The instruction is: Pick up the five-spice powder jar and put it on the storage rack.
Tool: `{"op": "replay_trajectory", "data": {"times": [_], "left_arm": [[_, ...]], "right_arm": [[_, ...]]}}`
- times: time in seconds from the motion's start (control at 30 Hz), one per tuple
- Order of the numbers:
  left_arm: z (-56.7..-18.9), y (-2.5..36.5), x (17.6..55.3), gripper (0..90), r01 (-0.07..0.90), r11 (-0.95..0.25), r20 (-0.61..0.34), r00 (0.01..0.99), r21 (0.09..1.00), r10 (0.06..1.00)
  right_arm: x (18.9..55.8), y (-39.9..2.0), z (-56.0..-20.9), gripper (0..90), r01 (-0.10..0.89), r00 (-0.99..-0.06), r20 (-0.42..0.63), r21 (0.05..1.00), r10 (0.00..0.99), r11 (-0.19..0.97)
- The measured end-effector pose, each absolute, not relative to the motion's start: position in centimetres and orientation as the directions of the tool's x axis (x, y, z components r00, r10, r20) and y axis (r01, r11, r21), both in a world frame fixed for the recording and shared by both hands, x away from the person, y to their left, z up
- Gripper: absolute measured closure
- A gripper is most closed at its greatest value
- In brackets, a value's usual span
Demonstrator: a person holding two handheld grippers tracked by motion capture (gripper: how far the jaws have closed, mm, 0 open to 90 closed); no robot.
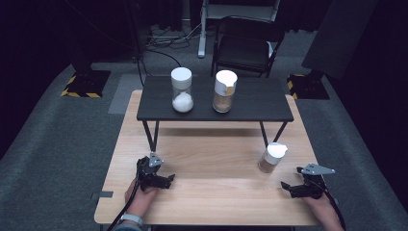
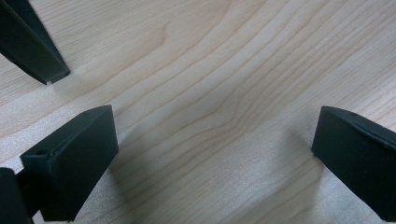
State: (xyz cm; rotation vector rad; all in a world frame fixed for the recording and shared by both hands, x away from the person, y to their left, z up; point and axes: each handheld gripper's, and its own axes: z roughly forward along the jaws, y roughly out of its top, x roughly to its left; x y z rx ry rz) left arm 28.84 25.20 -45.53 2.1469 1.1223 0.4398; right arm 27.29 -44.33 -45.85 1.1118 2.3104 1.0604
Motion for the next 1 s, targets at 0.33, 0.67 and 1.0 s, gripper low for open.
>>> {"op": "replay_trajectory", "data": {"times": [0.33, 0.67, 1.0], "left_arm": [[-45.5, 25.2, 28.8, 0.2, 0.594, -0.408, -0.01, 0.574, 0.693, 0.819], [-45.5, 25.2, 28.8, 0.1, 0.595, -0.407, -0.01, 0.573, 0.693, 0.82], [-45.5, 25.2, 28.8, 0.2, 0.595, -0.408, -0.01, 0.573, 0.693, 0.82]], "right_arm": [[27.1, -44.4, -46.0, 0.0, 0.497, -0.619, 0.003, 0.775, 0.785, 0.389], [27.4, -44.0, -45.7, 0.0, 0.489, -0.619, 0.004, 0.785, 0.786, 0.381], [28.2, -43.1, -45.3, 0.0, 0.458, -0.642, 0.008, 0.806, 0.767, 0.375]]}}
